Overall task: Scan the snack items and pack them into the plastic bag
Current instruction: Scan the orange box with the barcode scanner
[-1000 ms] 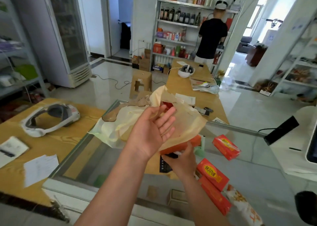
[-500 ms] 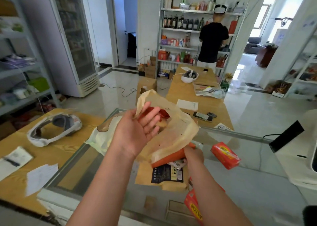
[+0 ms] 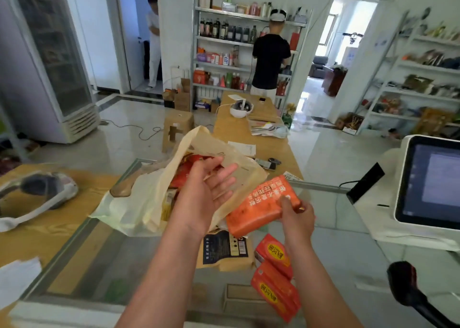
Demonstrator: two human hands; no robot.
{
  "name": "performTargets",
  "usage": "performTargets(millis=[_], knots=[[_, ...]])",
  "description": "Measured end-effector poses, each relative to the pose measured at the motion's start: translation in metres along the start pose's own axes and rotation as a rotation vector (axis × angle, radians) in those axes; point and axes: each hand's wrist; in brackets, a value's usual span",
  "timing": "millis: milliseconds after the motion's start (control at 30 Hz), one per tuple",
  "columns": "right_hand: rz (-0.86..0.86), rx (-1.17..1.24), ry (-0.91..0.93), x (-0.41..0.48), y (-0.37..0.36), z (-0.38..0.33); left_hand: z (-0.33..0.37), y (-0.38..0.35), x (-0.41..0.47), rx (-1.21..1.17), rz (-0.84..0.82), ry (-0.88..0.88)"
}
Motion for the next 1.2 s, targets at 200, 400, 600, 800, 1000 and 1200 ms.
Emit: performTargets(millis=[200, 400, 600, 800, 1000, 1200], knots=[[-0.005, 0.215, 0.007, 0.001, 0.040, -0.019, -0.030, -0.032, 0.005, 0.504, -0.015, -0.032], [-0.148, 0.570, -0.149, 0.033, 0.090, -0.037, -0.071, -0.089, 0.018, 0.698, -0.428, 0.125], [-0.091, 0.556, -0.194, 0.086, 0.141, -0.041, -0.121, -0.204, 0.024, 0.878, -0.135, -0.159], [-0.429, 0.647, -0.335, 0.099, 0.171, -0.034, -0.163, -0.259, 0.041, 1.532, -0.040, -0.730], [-0.418, 0.774, -0.344, 0.125, 0.203, -0.025, -0.178, -0.259, 0.052, 1.195, -0.243, -0.722], [-0.518, 0.711, -0.352, 0.121, 0.209, -0.031, -0.165, -0.248, 0.062, 0.859, -0.279, -0.113]])
Point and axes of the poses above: each hand's wrist, its own x-axis towards the middle knuckle, its own y-axis out of the back of the hand, z = x × y, and after that the axes turned 15 degrees about x, right-handed
